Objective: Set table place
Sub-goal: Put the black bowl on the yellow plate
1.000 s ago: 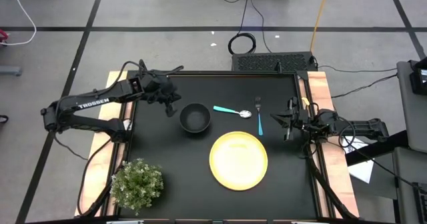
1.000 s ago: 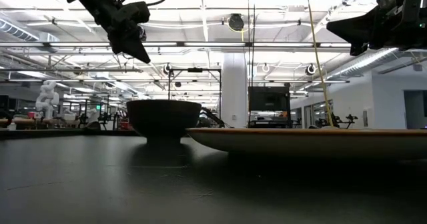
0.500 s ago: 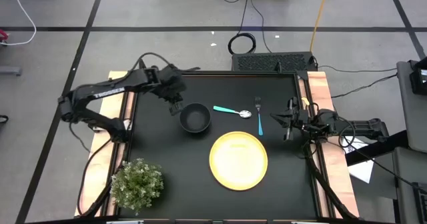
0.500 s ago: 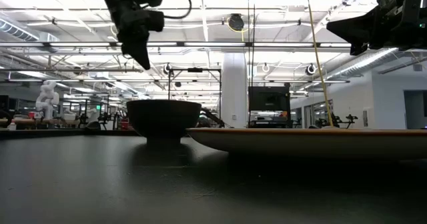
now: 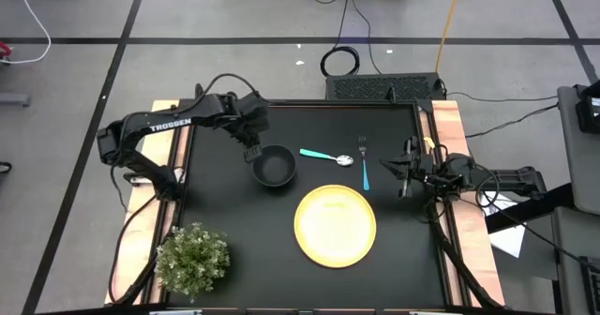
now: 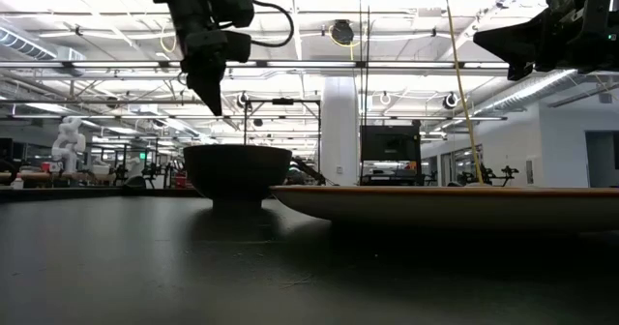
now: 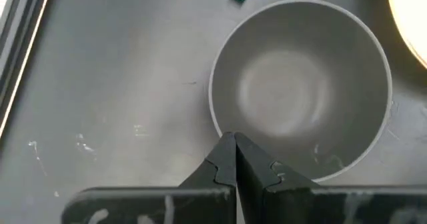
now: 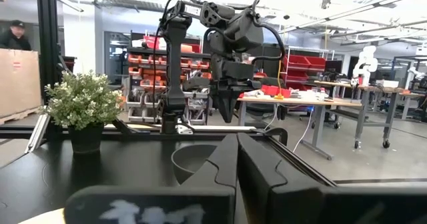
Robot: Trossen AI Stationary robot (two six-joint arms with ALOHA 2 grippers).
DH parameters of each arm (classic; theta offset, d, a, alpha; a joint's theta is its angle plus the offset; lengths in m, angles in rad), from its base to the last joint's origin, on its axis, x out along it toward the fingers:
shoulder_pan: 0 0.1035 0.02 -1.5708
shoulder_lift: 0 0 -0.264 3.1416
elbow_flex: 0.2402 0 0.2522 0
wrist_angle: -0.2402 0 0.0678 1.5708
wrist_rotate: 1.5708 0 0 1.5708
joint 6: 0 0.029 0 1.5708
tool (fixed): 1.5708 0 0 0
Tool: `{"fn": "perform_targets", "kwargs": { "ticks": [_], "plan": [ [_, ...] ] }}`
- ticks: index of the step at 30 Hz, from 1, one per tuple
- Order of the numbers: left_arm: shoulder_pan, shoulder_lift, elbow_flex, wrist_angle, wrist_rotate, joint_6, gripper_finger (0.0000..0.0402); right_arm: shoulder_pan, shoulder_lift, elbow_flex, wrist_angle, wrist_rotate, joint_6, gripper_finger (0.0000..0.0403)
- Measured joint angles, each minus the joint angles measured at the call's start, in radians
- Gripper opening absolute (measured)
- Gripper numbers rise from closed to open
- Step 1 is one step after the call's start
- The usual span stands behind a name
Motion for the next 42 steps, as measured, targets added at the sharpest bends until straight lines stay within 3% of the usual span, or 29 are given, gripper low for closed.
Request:
{"fn": "perform_targets", "kwargs": {
  "ticks": [8,20,32,42],
  "plan": [
    [-0.031,0.072,0.001,0.012,0.069,-0.032,0.0000,0.000,0.000,0.000,0.001,0.000,-0.002,0.0000],
    [-0.037,0.182,0.075,-0.033,0.049,-0.033,0.0000,0.000,0.000,0.000,0.008,0.000,0.000,0.0000],
    [-0.037,0.194,0.107,-0.046,0.047,-0.005,0.0002,0.000,0.000,0.000,0.008,0.000,0.008,0.0000],
    [-0.039,0.194,0.106,-0.061,-0.057,-0.002,0.0067,0.000,0.000,0.000,0.008,0.000,0.008,0.0000]
  ]
}}
